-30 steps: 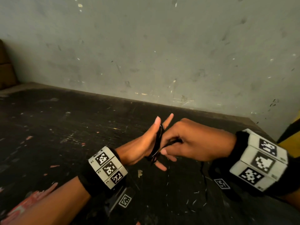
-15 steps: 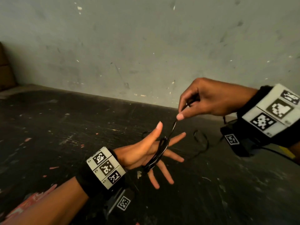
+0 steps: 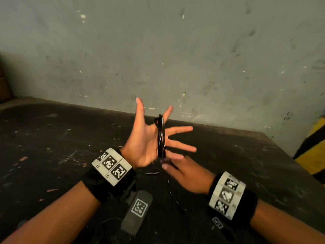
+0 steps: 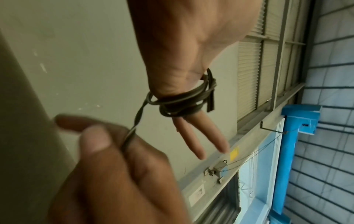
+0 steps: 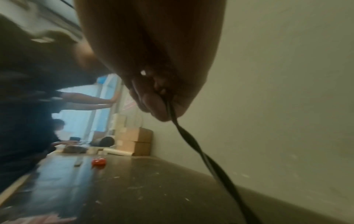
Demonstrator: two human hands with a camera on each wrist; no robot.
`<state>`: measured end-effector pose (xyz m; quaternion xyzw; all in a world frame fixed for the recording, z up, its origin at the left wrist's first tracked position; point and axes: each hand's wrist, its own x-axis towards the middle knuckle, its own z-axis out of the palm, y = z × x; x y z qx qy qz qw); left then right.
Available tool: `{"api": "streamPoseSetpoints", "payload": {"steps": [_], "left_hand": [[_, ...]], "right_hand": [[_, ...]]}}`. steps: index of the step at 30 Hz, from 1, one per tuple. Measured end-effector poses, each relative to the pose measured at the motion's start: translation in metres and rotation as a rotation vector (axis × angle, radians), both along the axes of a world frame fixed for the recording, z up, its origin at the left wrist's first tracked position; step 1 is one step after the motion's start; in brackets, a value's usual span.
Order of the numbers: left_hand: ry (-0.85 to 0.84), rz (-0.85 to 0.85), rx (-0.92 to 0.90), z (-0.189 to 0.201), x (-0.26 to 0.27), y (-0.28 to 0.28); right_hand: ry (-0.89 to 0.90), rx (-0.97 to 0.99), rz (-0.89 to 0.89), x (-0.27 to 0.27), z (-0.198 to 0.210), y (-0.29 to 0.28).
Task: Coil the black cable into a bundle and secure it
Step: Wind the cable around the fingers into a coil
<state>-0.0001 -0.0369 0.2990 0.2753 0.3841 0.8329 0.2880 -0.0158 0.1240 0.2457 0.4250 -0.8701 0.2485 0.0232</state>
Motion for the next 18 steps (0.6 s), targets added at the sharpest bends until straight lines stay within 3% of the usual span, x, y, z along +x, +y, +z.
{"api": "streamPoseSetpoints", "payload": {"steps": [5, 10, 15, 18], "left_hand": [[0.009, 0.270, -0.171, 0.001, -0.015, -0.006], [0.096, 0.405, -0.420, -0.017, -0.019, -0.009], [0.166, 0.265, -0.625, -0.035, -0.011, -0.006], [0.162, 0.136, -0.649, -0.034, -0.002, -0.003]], "right_hand": [[0.010, 0.206, 0.003, 0.027, 0.014, -0.015], [0.054, 0.301, 0.099, 0.043, 0.062, -0.013], [0.131, 0.399, 0.069, 0.031, 0.117, -0.002], [0.161, 0.374, 0.080, 0.012, 0.147, 0.008]]}}
